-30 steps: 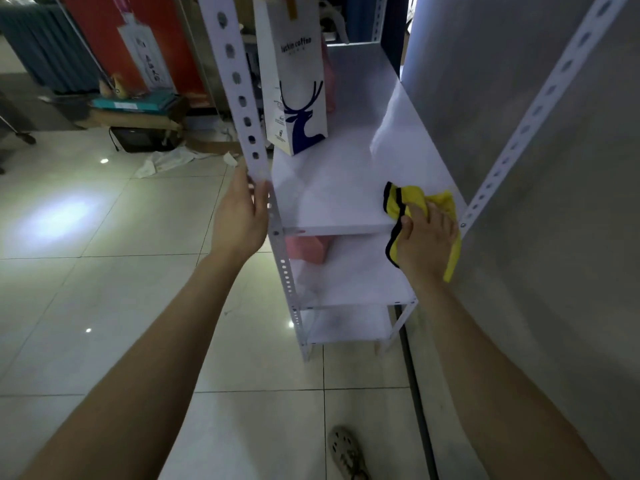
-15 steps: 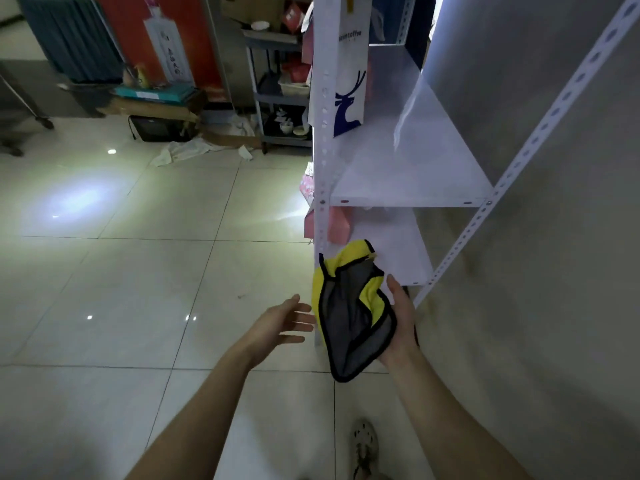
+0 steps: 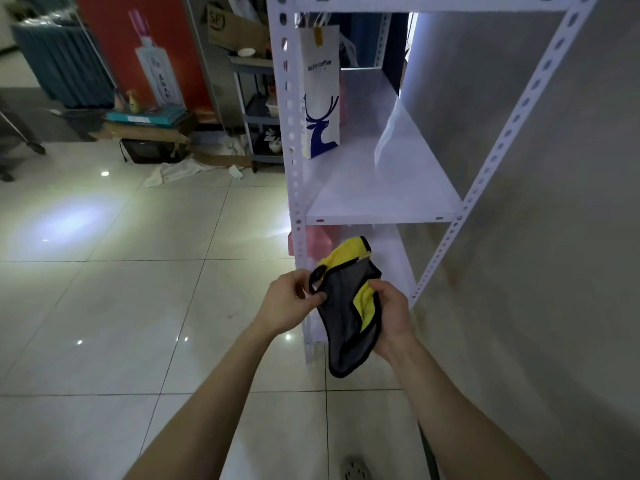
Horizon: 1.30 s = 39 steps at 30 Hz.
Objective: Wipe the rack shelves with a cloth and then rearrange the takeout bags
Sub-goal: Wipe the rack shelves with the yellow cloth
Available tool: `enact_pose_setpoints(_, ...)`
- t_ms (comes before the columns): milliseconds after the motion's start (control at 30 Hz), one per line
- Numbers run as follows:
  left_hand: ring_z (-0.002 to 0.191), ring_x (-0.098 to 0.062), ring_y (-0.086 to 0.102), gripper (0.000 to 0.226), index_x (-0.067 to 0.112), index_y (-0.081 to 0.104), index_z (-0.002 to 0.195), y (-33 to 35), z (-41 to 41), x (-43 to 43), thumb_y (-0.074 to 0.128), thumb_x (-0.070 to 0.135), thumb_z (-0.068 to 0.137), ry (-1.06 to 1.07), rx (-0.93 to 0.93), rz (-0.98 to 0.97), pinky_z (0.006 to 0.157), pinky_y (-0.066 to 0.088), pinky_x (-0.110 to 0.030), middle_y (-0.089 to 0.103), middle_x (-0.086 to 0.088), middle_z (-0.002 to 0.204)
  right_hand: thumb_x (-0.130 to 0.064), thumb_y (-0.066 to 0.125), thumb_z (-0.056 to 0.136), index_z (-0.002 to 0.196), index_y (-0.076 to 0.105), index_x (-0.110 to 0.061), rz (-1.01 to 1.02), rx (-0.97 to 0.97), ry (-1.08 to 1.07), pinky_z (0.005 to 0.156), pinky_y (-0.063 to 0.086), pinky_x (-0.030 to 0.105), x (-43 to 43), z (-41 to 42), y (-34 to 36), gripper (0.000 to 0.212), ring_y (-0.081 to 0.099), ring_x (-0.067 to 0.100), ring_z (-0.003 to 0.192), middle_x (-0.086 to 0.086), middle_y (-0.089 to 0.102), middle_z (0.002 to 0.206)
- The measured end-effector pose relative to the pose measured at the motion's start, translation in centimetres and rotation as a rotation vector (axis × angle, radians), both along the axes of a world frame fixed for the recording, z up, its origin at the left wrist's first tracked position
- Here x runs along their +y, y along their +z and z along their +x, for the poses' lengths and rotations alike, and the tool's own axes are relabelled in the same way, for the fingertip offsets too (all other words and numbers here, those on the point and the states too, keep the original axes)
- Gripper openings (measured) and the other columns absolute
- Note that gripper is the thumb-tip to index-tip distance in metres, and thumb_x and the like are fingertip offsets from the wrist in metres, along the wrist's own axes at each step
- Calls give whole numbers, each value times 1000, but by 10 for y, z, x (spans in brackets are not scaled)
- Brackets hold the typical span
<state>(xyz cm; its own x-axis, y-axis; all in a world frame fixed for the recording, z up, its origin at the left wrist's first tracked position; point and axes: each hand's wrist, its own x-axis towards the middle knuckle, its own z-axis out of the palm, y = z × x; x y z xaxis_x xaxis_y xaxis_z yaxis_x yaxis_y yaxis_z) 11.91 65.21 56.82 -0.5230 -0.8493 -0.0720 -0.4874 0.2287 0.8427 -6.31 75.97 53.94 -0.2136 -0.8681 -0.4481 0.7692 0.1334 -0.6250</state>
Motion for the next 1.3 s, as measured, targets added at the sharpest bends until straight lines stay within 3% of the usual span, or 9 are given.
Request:
enact_pose_setpoints(167,80,-18,56,35,-1,72,91,14,-4,2,78,33,92,-364,179,313,75,47,-30,68,-13,87,-30,54,92,114,76,-5,-34,-9,-47,83,60,43,-19,-26,8,40,74,37,96,23,74,112)
enact_pose_setpoints(267,74,-19,57,25,16,84,102,17,-5,-14,64,30,95,9,339,320,72,47,-31,69,-2,84,-35,60,88,101,77,-11,-40,20,-51,75,58,37,-25,-37,14,32,71,33,86,15,71,100)
enact_pose_setpoints(367,103,-20,70,24,23,76,119,5,-11,-29,67,27,97,313,218,279,88,53,-36,75,5,106,-47,69,84,100,79,-14,-83,9,-23,82,56,38,-26,-43,17,38,71,32,92,11,72,104)
enact_pose_setpoints(467,124,-25,69,54,16,74,126,-7,-21,-24,71,48,83,129,149,587,109,49,-44,78,-5,125,-63,68,85,113,84,-18,-89,-11,-10,85,61,41,-26,-47,19,56,77,32,101,12,77,117)
enact_pose_setpoints(600,127,-31,69,57,8,70,132,-23,-29,-7,81,27,80,18,274,859,119,49,-49,75,-7,134,-76,65,83,125,80,-19,-27,4,20,89,62,45,-20,-55,16,72,73,35,118,16,72,135)
enact_pose_setpoints(767,127,-38,71,60,17,64,140,-27,-35,-5,75,19,81,64,435,885,108,57,-50,75,-13,136,-46,75,83,120,76,-10,103,170,135,88,61,50,-15,-71,4,51,73,35,104,14,73,116)
enact_pose_setpoints(900,126,-39,71,45,11,66,141,-31,-38,-10,63,19,96,127,341,859,117,51,-51,76,-15,132,-15,61,100,130,67,-9,236,357,295,81,62,48,-6,-79,-9,31,74,35,96,20,73,118)
enact_pose_setpoints(1133,108,-25,77,43,40,72,131,-18,-41,-26,65,10,101,156,345,599,92,64,-44,79,2,124,9,68,96,125,74,-28,-74,812,89,86,66,40,-7,-91,13,47,76,19,108,0,80,117)
enact_pose_setpoints(1300,91,-28,73,28,10,72,123,-26,-43,-32,48,15,110,87,463,885,80,65,-40,75,-16,111,25,48,95,100,85,-12,-215,978,76,97,62,39,-7,-100,11,53,74,22,113,7,78,119)
